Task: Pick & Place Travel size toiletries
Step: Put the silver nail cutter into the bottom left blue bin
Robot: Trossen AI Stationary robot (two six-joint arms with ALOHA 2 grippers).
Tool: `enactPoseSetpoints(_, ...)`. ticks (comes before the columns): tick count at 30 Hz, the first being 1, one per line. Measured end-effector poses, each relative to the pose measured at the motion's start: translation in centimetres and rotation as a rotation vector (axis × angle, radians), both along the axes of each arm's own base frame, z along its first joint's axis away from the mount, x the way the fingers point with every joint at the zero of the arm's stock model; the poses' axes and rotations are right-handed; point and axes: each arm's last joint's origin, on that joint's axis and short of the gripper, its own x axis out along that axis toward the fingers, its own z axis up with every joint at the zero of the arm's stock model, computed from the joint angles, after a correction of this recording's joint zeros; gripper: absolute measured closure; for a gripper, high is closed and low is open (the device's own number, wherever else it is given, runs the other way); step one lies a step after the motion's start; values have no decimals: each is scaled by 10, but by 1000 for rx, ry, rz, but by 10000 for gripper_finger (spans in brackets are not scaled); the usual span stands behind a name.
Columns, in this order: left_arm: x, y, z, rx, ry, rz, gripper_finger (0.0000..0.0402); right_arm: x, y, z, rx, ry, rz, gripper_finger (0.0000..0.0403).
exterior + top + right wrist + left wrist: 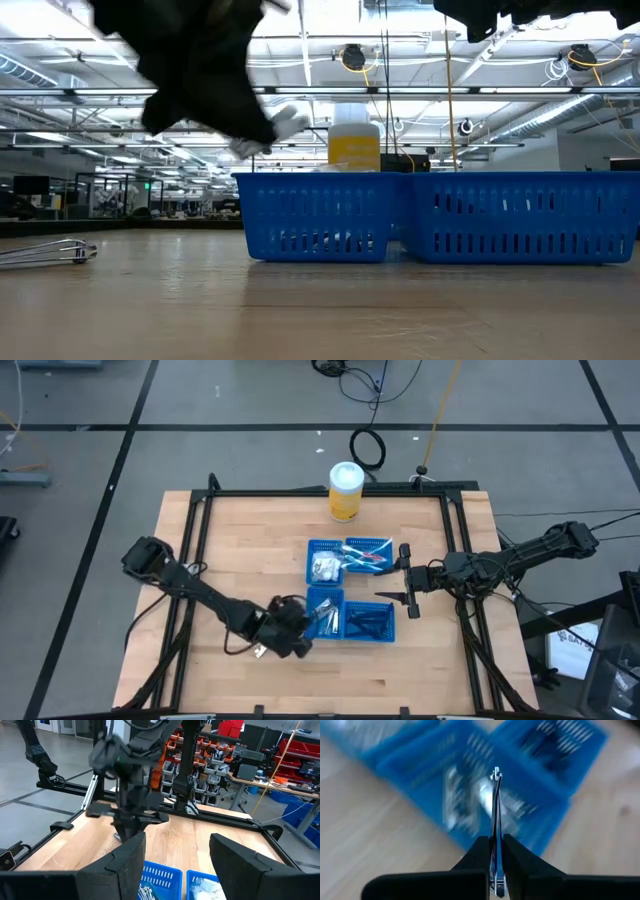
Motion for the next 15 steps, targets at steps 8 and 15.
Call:
enactPoseSetpoints(8,38,1,65,87,-142,-109,391,0,0,0,0,0,0,195)
enactPoseSetpoints(15,45,21,76,125,-113,-23,389,0,0,0,0,1,0,195)
